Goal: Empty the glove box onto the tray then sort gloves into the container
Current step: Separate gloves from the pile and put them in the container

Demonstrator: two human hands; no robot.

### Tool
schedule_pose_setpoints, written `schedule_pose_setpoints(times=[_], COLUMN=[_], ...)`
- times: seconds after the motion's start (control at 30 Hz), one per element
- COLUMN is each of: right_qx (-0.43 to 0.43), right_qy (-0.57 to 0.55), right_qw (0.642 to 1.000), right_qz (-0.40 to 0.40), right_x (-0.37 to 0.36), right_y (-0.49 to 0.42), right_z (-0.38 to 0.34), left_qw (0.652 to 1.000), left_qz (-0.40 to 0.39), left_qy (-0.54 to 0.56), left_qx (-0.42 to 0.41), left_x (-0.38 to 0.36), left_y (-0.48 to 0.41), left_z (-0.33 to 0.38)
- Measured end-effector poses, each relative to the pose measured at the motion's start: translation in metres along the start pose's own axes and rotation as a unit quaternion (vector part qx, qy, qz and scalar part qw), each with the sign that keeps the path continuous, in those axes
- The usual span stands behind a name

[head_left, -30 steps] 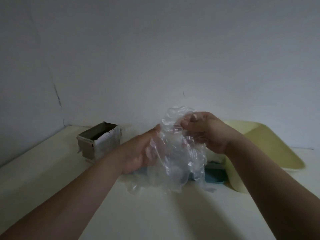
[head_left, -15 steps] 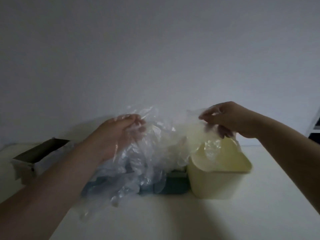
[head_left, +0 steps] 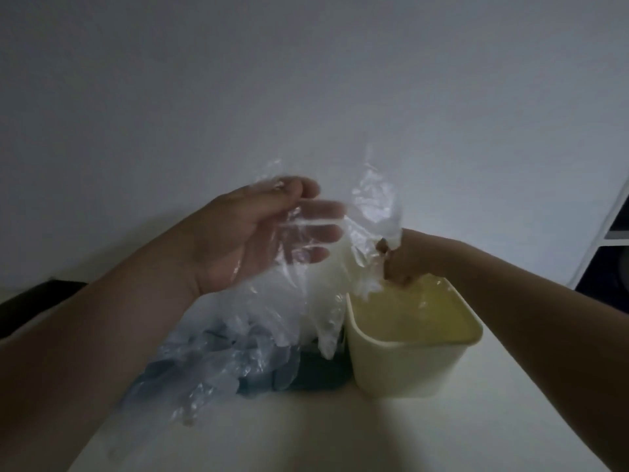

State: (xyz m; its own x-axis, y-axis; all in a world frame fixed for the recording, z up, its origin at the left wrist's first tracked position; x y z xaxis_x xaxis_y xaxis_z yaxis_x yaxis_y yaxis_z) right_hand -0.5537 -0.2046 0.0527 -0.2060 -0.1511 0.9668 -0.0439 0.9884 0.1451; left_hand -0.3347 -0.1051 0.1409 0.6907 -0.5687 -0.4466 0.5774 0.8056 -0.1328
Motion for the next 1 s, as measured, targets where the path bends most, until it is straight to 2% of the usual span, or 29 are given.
schedule_pose_setpoints(times=[0.07,0.1,0.17,0.2,0.27,0.33,0.4,0.5,0.6,0.77,0.9,0.97,1.0], right_qx=[0.016,0.022,0.004,-0.007,-0.037,-0.041,-0.006,0.028,0.031,0.064,0.063,0.054,0.05], right_qy=[-0.028,-0.088,-0.223,-0.256,-0.223,-0.191,-0.154,-0.019,0.124,0.24,0.303,0.281,0.26], right_qw=[0.999,0.994,0.966,0.951,0.938,0.935,0.957,0.997,0.989,0.96,0.923,0.93,0.943], right_qz=[0.037,0.063,0.13,0.175,0.262,0.297,0.244,0.067,-0.08,-0.129,-0.228,-0.231,-0.202], right_x=[0.016,0.028,0.053,0.068,0.094,0.107,0.098,0.048,-0.007,-0.058,-0.089,-0.089,-0.081], right_y=[-0.003,-0.003,0.007,0.018,0.043,0.065,0.075,0.082,0.08,0.047,0.034,0.029,0.024], right_z=[0.003,0.006,0.022,0.032,0.045,0.042,0.022,-0.009,-0.024,-0.041,-0.038,-0.035,-0.034], left_qw=[0.999,0.999,0.997,0.995,0.989,0.981,0.969,0.942,0.927,0.917,0.914,0.904,0.899], left_qz=[0.019,0.03,0.059,0.076,0.119,0.16,0.195,0.23,0.264,0.29,0.271,0.252,0.245], left_qy=[-0.029,-0.037,-0.039,-0.047,-0.07,-0.079,-0.108,-0.232,-0.266,-0.263,-0.277,-0.325,-0.345], left_qx=[0.01,0.016,0.028,0.033,0.052,0.082,0.103,0.074,0.008,-0.081,-0.121,-0.119,-0.114], left_x=[0.001,0.002,0.006,0.007,0.013,0.015,0.016,0.025,0.035,0.052,0.052,0.048,0.048], left_y=[-0.021,-0.034,-0.061,-0.075,-0.096,-0.11,-0.119,-0.126,-0.116,-0.079,-0.032,-0.007,0.005], left_z=[-0.012,-0.02,-0.039,-0.05,-0.072,-0.092,-0.106,-0.098,-0.076,-0.043,-0.024,-0.02,-0.019])
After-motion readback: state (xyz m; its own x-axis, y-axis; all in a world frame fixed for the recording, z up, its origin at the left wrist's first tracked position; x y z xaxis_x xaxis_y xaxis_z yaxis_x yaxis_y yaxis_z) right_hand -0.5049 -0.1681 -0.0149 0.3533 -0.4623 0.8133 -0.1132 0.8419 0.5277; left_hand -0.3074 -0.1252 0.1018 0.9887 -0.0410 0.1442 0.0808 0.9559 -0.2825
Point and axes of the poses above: each hand's wrist, its own y-axis away from the middle knuckle, its own x-axis out of the back of the hand, z = x × y, the point moved 10 cm from there along -y, towards the middle knuckle, and after that the axes turned 15 degrees about y, right-handed, at the moved point
